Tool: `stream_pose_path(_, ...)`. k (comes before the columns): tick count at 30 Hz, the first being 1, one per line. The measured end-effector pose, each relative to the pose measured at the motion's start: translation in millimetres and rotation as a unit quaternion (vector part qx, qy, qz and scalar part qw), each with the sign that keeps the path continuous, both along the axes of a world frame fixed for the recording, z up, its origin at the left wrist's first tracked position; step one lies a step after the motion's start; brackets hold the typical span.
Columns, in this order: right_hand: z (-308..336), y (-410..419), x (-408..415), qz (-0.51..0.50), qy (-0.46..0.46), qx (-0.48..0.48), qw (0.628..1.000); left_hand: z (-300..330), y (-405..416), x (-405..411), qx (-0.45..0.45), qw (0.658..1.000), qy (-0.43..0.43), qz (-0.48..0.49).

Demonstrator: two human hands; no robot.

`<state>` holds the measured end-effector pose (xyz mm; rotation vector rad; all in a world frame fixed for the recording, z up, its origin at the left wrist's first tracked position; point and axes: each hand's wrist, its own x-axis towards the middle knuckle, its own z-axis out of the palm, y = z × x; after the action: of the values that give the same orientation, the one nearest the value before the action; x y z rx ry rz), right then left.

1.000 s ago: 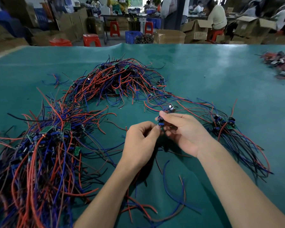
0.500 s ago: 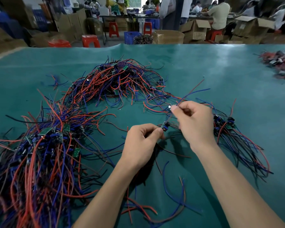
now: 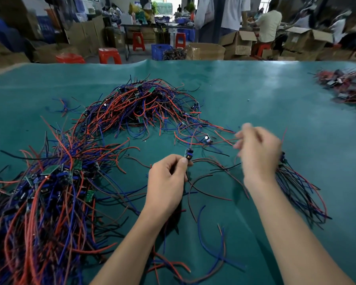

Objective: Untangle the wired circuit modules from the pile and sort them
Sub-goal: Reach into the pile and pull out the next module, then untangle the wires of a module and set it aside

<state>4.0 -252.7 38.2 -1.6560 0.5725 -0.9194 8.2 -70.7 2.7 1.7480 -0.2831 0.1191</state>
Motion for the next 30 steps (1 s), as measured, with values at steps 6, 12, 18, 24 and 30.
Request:
stream_pose_path(6,-11.6,46.7,-5.4,0.325,0.114,-0.136,0.929,-0.1,-0.6,0.2,0.01,0.999,0.009,-0.035)
stream_pose_path(12,-12.4,38.1,-2.5,0.286,0.051,-0.055,0.955,1.4,-2.8,-1.0,-0.012,0.996,0.037,-0.078)
stream_pose_path(18,12.3,-0.5,-4.4,0.049,-0.091,-0.04,0.994,-1.1,-6.7,-4.3,0.035,0.992,0.018,-0.119)
stream_pose_path(24,55.4,-10.3,-19.7,0.062,-0.166,0.019,0.984,1.5,-2.9,-4.9,0.011,0.996,0.017,-0.09)
stream_pose_path(30,87.4,44.5,-18.4,0.236,-0.129,0.077,0.96,3.1,-4.4,-5.9,0.001,0.998,0.014,-0.067)
